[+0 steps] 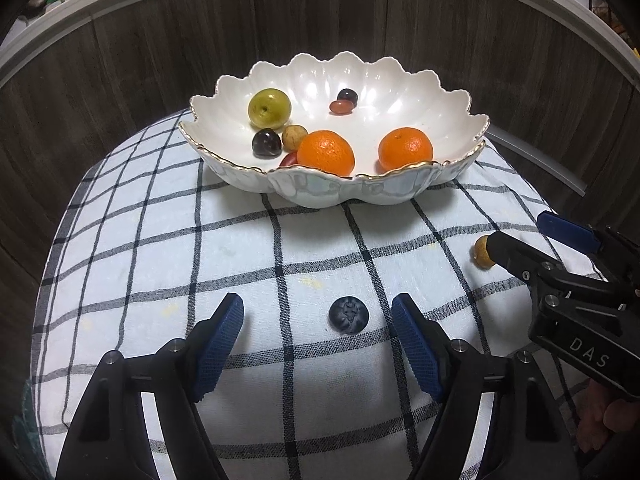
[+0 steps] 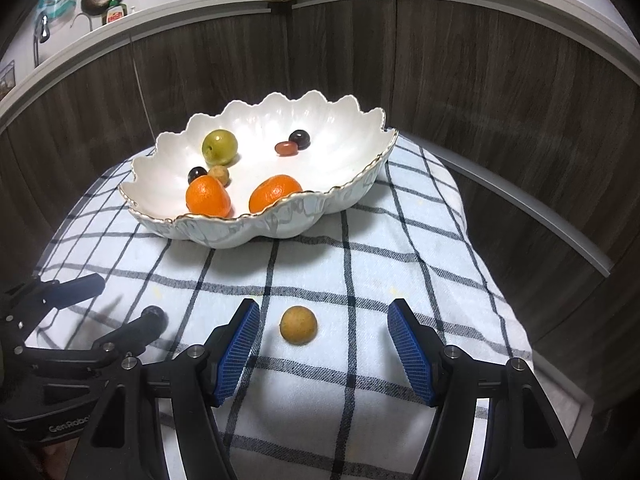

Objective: Organize fruits
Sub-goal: 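Withdraw both open tools from the bowl toward the blueberry and tan fruit, then close the left tool on the blueberry while the right tool grasps the tan fruit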

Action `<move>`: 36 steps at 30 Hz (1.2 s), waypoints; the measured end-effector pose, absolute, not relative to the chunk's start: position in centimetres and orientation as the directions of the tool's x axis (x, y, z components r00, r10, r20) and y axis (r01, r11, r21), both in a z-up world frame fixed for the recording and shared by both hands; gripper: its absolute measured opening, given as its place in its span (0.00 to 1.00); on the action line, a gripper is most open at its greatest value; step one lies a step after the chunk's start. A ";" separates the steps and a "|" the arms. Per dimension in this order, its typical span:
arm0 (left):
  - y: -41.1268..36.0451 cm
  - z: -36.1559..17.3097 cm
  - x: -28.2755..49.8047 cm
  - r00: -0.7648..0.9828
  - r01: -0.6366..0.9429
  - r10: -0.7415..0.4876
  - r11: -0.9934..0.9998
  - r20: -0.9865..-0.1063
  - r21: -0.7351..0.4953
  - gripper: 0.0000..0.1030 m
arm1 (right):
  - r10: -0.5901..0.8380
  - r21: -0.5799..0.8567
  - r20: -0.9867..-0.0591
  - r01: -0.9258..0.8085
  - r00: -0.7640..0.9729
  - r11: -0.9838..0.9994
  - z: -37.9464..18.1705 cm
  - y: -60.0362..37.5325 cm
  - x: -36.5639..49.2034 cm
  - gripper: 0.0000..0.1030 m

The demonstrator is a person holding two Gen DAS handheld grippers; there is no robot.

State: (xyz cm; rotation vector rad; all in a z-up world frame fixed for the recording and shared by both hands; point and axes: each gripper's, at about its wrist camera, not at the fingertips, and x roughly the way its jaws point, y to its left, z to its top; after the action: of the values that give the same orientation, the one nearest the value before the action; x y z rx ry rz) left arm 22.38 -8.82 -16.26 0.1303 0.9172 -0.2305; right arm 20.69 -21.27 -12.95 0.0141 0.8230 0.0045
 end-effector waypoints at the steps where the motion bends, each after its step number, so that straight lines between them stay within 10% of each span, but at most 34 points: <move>1: -8.8 -16.3 22.4 0.585 0.253 -0.142 0.967 -0.798 0.013 0.73 | 0.010 0.015 -0.735 0.001 0.678 1.000 -13.0 -21.3 20.7 0.66; 15: -9.1 -17.4 22.8 0.559 0.268 -0.168 0.963 -0.812 -0.015 0.57 | 0.009 0.004 -0.752 -0.009 0.659 1.000 -14.0 -20.8 21.2 0.65; 36: -9.3 -17.6 23.0 0.542 0.296 -0.207 0.954 -0.815 -0.045 0.22 | 0.050 0.040 -0.789 -0.030 0.613 0.999 -15.2 -20.5 22.1 0.24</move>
State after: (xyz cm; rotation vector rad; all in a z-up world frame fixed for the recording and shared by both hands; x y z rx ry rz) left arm 23.05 -9.28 -17.56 0.1024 0.9528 -0.2995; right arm 22.14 -20.51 -15.23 0.0232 0.9100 0.0465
